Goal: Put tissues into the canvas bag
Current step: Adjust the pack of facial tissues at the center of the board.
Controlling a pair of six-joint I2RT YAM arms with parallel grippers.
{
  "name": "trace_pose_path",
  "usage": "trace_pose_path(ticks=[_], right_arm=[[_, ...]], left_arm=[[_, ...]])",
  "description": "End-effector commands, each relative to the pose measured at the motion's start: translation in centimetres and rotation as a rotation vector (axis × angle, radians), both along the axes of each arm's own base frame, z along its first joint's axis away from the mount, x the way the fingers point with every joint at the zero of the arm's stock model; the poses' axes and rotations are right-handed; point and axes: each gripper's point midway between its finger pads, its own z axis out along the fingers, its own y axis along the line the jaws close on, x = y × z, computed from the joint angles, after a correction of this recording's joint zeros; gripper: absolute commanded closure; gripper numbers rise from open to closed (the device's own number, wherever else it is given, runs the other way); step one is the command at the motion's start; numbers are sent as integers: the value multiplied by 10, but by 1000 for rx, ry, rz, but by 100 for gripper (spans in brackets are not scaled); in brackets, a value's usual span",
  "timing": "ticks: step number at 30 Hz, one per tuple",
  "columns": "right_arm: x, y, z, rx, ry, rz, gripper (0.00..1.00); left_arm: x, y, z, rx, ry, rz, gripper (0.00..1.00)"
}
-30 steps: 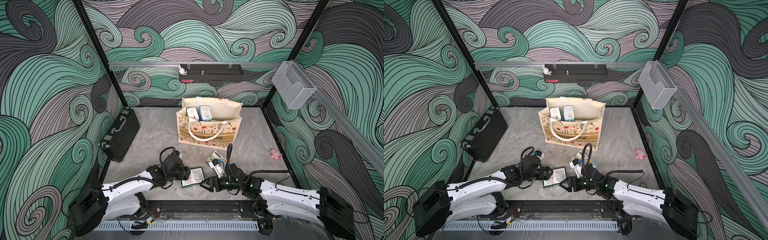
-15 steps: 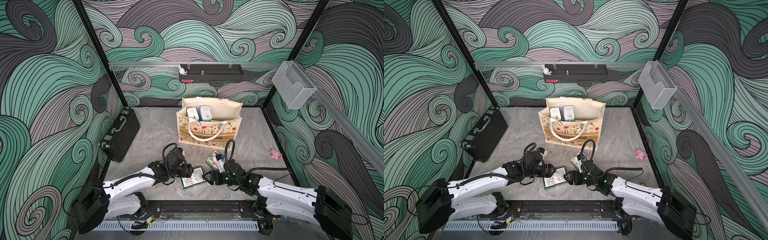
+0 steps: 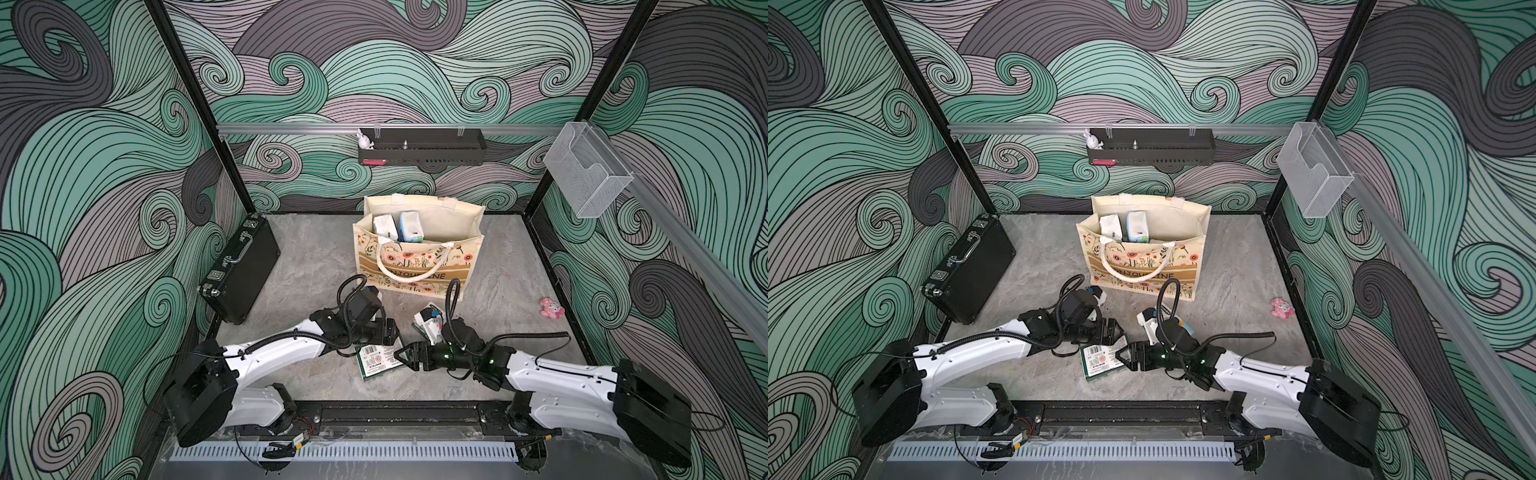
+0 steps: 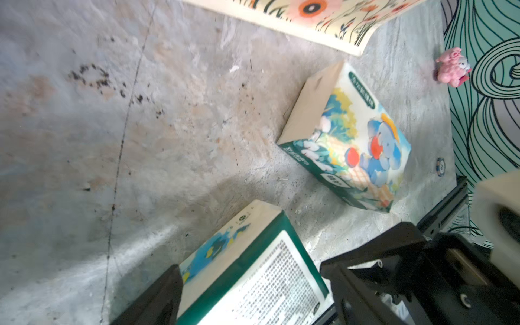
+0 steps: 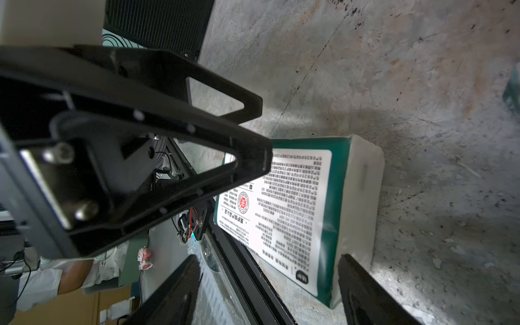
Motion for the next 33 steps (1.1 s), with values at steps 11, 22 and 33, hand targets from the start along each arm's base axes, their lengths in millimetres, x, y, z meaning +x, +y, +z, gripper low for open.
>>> trace_pose_path(ticks=[11, 22, 33], right_arm=[[7, -1, -11, -73, -30, -5, 22], [-3, 21, -14, -18, 15, 68, 23], [-24, 22, -14, 6, 52, 73, 23]], left_arm=[[-59, 75, -11, 101, 236, 213, 2], [-46, 30, -19, -115, 250, 184, 1], [-23, 7, -5, -73, 196, 108, 3]])
